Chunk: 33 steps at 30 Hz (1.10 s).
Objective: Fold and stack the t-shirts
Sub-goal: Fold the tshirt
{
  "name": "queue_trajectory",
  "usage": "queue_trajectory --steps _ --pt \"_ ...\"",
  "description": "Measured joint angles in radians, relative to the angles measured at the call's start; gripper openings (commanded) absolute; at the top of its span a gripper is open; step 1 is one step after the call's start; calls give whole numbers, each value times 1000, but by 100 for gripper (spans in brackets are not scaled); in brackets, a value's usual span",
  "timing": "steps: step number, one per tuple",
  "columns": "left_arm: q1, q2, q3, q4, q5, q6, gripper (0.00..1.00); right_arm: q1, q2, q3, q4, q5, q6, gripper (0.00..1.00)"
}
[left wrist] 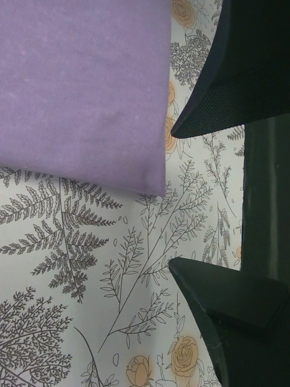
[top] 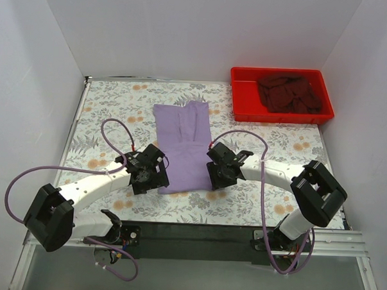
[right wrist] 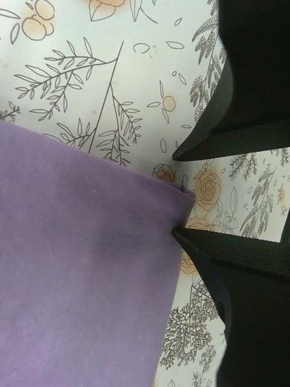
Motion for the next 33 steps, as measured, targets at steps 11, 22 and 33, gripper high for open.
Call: queue_trajectory --steps 11,22,33 --pt "-17 21 0 2 -10 -3 80 39 12 2 0 60 35 39" --pt "-28 48 0 2 -13 -8 80 45 38 12 16 32 60 1" --pt "-50 171 31 16 -13 -28 48 44 16 -23 68 15 69 1"
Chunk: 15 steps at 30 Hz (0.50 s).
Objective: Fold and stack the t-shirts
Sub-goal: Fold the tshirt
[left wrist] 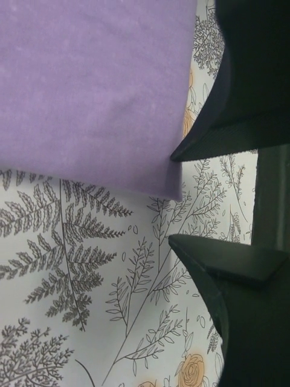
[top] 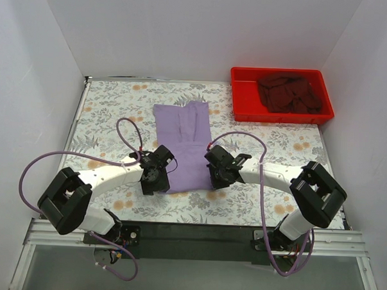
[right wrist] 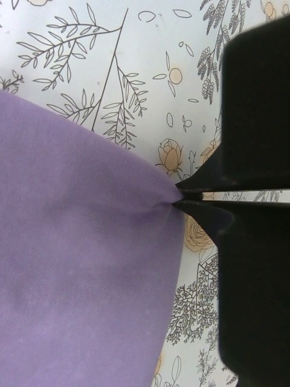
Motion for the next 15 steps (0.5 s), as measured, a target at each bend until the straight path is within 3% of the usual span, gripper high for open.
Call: queue_trajectory --steps 3,15 --pt "-5 13 13 4 -1 -7 42 0 -4 -7 13 -5 -1 1" --pt "-24 63 21 19 -1 -23 39 0 -13 -23 51 -24 -3 1"
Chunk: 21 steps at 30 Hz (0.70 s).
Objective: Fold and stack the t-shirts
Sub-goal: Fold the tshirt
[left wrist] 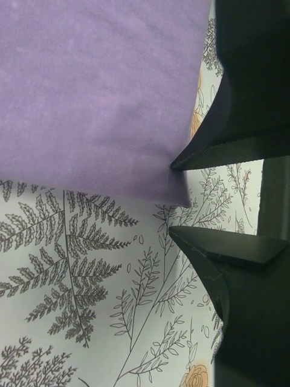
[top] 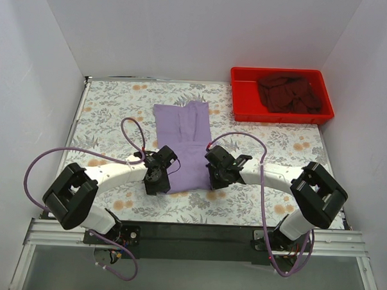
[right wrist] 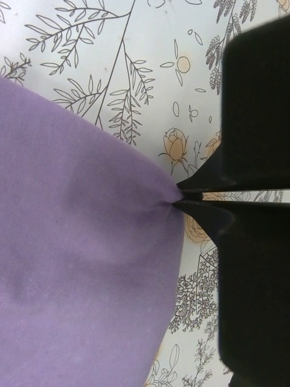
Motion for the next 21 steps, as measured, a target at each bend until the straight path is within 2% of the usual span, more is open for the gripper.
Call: queue_trajectory --steps 4,5,10,14,17,21 --pt "-1 9 3 17 9 -11 11 0 0 0 7 -6 -1 1" --pt "-3 14 5 27 16 -14 0 0 0 0 8 -9 -2 1" --pt "-14 14 8 34 21 -16 0 0 3 21 -17 -35 -32 1" --pt "-83 6 8 17 10 -40 0 12 -11 27 -98 -71 -67 1" --pt "-211 -13 2 -38 18 -99 0 57 -63 -12 -183 -114 -74 1" --pt "-484 -85 -19 -151 56 -229 0 217 -214 -107 -315 -175 -31 1"
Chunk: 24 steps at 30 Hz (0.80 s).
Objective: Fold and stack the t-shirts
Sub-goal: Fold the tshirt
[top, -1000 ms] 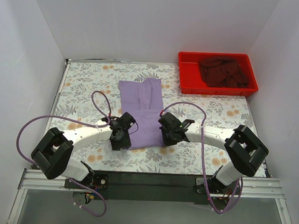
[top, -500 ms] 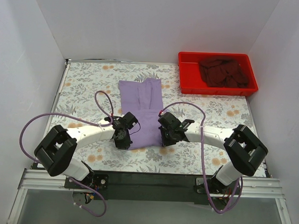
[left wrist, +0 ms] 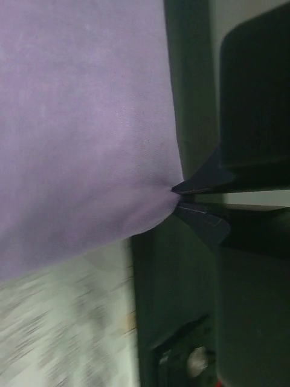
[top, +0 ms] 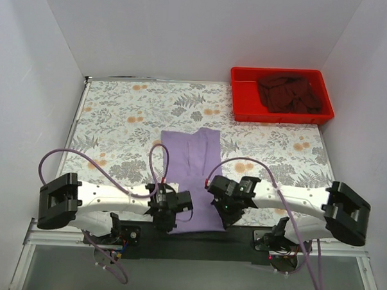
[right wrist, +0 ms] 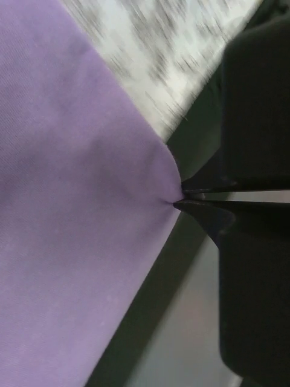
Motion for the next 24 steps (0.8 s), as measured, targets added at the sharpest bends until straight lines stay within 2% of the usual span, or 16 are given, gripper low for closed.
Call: queue_trajectory --steps 3,5,7,9,12,18,24 --pt "-228 -44 -4 -62 56 -60 0 152 -127 -31 -94 -55 90 1" --pt "-333 -45 5 -93 93 -84 0 212 -190 -30 -124 -84 138 1" --pt "-372 -40 35 -135 107 -100 0 230 -243 -21 -154 -87 180 1" --pt "-365 -39 86 -183 89 -108 0 218 -263 29 -216 -63 198 1" --pt "-266 -77 160 -253 51 -111 0 157 -252 158 -301 -6 179 1" --pt "71 -251 236 -296 -37 -100 0 -55 -183 356 -382 87 54 1" --pt "287 -229 312 -241 -85 25 0 -187 -43 534 -408 132 -81 1"
